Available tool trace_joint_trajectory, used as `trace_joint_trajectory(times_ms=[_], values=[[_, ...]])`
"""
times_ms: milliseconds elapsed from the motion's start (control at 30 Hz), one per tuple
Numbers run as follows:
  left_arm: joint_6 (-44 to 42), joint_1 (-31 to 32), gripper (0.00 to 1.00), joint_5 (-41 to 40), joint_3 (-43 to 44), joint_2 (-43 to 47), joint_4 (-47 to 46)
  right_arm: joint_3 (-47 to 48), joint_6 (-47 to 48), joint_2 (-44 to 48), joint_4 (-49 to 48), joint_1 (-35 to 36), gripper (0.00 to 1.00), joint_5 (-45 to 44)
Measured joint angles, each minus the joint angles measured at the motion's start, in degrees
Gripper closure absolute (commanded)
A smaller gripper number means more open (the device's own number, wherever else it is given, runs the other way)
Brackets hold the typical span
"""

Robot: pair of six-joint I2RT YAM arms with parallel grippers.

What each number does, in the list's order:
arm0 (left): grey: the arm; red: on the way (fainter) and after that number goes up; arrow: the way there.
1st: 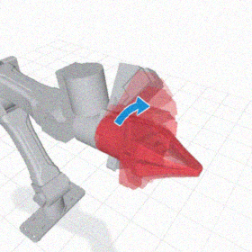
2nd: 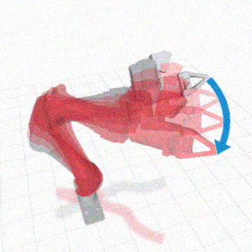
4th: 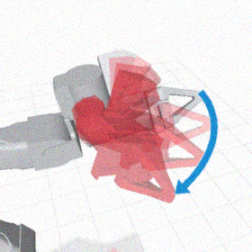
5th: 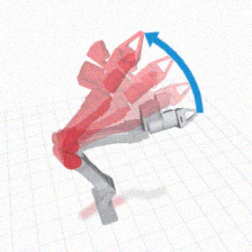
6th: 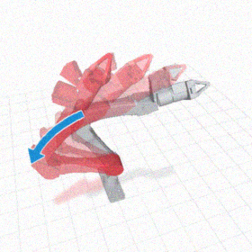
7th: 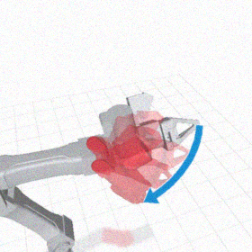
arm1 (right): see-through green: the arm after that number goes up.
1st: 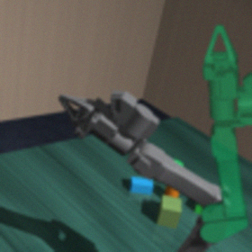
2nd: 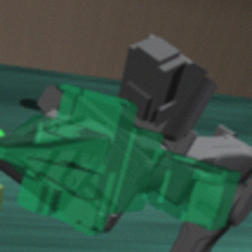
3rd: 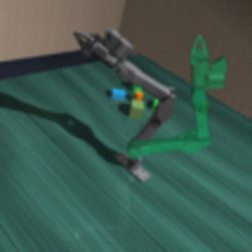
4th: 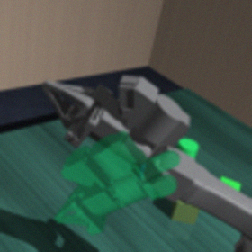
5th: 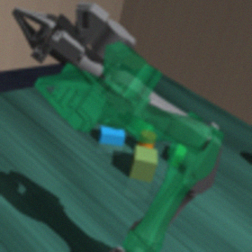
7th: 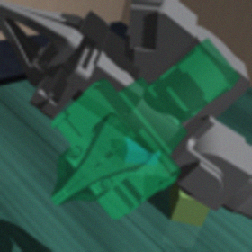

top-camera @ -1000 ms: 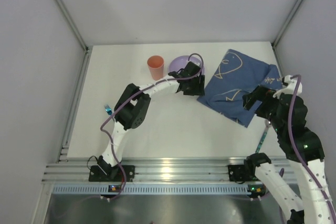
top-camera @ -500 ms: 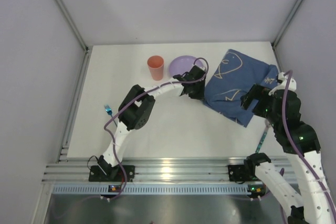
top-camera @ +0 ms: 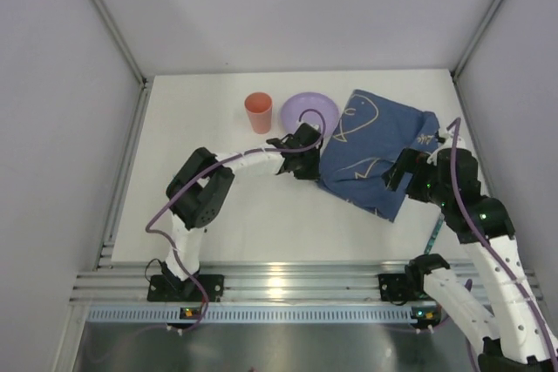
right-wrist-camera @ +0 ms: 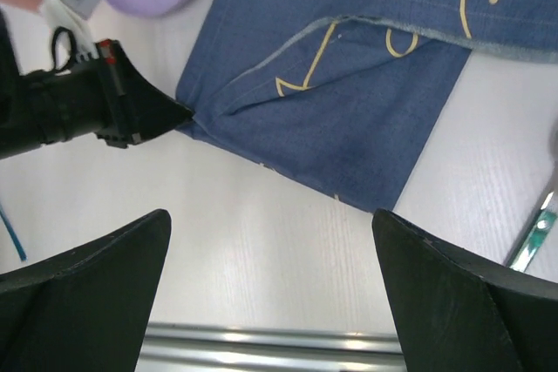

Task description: Set the dinner table for one person

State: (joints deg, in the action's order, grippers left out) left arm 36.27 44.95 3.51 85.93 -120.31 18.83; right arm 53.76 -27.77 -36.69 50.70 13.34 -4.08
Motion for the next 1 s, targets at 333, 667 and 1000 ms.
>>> trace_joint_trajectory(times_ms=[333,667,1000], values=[[7.7,3.7,1.00,-0.2,-25.0,18.4,-5.5,-8.1,-5.4,-14.0,-1.8,11.0,0.02,6.7],[13.1,11.3,1.00,-0.5,-29.5,19.7,-8.7,-0.7,-10.5,-36.6,-4.1,36.5,0.09,-1.1],[16.7,12.2,1.00,-0.4,-37.3,26.7,-14.7,-1.3,-12.0,-41.0,-10.6,37.0,0.15,-3.1]])
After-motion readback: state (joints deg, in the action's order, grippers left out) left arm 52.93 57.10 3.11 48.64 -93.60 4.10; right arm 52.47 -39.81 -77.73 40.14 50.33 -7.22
